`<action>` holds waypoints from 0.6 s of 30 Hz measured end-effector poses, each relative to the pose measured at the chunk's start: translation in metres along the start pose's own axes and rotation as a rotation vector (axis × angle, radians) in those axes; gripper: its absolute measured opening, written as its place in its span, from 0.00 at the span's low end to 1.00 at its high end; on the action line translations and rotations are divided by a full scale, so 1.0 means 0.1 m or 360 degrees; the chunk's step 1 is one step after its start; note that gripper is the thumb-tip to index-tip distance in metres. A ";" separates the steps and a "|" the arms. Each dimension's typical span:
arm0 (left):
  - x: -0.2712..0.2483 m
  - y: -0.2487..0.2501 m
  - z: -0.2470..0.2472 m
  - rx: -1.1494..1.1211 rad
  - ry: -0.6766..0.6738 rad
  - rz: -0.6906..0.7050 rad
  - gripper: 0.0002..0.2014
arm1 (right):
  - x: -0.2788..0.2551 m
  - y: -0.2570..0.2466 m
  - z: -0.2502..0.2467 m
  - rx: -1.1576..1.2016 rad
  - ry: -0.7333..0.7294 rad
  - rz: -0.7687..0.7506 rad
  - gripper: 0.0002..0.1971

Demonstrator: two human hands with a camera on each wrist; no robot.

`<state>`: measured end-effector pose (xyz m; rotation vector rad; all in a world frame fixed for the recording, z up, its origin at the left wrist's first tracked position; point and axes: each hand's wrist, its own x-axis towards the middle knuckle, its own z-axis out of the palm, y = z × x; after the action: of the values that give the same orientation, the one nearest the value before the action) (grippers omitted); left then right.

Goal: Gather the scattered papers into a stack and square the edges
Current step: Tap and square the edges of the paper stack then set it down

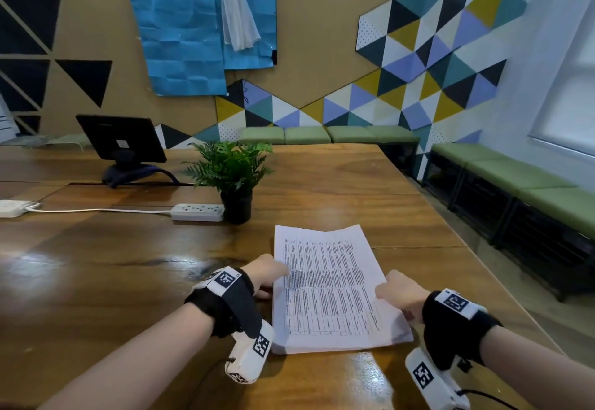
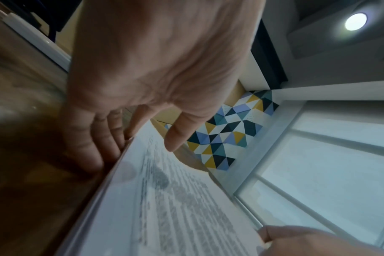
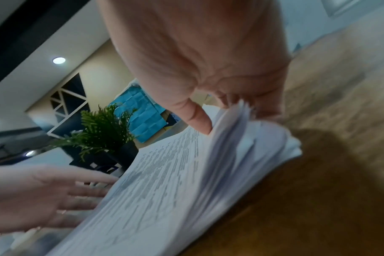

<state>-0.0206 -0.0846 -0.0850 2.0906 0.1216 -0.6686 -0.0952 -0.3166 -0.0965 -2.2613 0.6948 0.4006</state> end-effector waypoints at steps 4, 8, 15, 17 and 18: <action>-0.10 0.10 -0.07 -0.0134 -0.0042 -0.0001 0.23 | -0.13 -0.03 -0.04 -0.0326 0.0018 -0.0054 0.19; -0.13 0.13 -0.08 -0.0083 -0.0089 0.0001 0.21 | -0.23 -0.09 -0.08 -0.0517 0.0026 -0.0094 0.11; -0.17 0.13 -0.09 -0.0074 -0.0055 0.0042 0.22 | -0.26 -0.13 -0.10 -0.0595 0.0042 -0.0117 0.08; -0.21 0.15 -0.07 -0.0070 -0.0044 0.0042 0.22 | -0.28 -0.12 -0.09 -0.0595 0.0050 -0.0121 0.07; -0.21 0.16 -0.06 -0.0059 -0.0041 0.0037 0.24 | -0.26 -0.11 -0.09 -0.0597 0.0056 -0.0121 0.07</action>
<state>-0.0306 -0.0857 -0.0601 2.0444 0.0945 -0.6744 -0.1085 -0.3073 -0.0716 -2.6440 0.5867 0.4883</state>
